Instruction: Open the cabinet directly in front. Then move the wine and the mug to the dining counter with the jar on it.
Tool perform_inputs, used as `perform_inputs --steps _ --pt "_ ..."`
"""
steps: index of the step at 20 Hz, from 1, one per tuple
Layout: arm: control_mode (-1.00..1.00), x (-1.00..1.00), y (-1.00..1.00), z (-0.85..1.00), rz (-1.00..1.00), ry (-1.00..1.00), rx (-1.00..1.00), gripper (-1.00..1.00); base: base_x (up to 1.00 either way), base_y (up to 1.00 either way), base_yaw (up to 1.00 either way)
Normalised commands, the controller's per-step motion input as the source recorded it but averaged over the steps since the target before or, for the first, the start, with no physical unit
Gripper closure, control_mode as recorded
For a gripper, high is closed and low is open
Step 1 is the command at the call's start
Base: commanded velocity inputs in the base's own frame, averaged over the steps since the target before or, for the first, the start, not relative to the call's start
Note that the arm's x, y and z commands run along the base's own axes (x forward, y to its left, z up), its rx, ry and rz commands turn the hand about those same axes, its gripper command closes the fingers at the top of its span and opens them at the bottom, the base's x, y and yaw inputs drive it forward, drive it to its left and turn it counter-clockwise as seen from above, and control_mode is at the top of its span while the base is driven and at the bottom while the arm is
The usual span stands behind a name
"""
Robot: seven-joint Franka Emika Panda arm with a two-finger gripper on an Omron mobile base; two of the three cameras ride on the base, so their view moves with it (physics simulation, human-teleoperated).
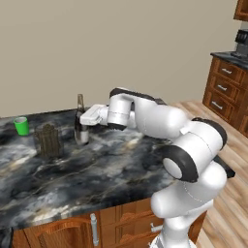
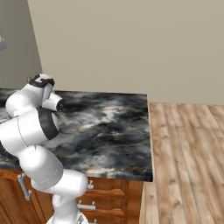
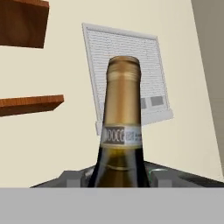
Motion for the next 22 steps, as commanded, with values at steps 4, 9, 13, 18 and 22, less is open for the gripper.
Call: perform_inputs --steps 4,9,13,18,22 --pt "-1.0 0.0 -0.13 -0.58 0.01 0.07 -0.05 1.0 0.0 0.0 0.0" --pt "-1.0 0.08 -0.04 -0.53 0.03 0.1 -0.05 1.0 0.0 0.0 0.0" --pt "-1.0 0.31 0.07 -0.46 0.0 0.03 -0.03 1.0 0.0 0.0 0.0" --pt "-1.0 0.52 0.21 -0.26 0.0 0.0 -0.05 1.0 0.0 0.0 0.0" --pt "-1.0 0.46 0.24 -0.31 0.0 0.0 -0.06 1.0 0.0 0.0 0.0"
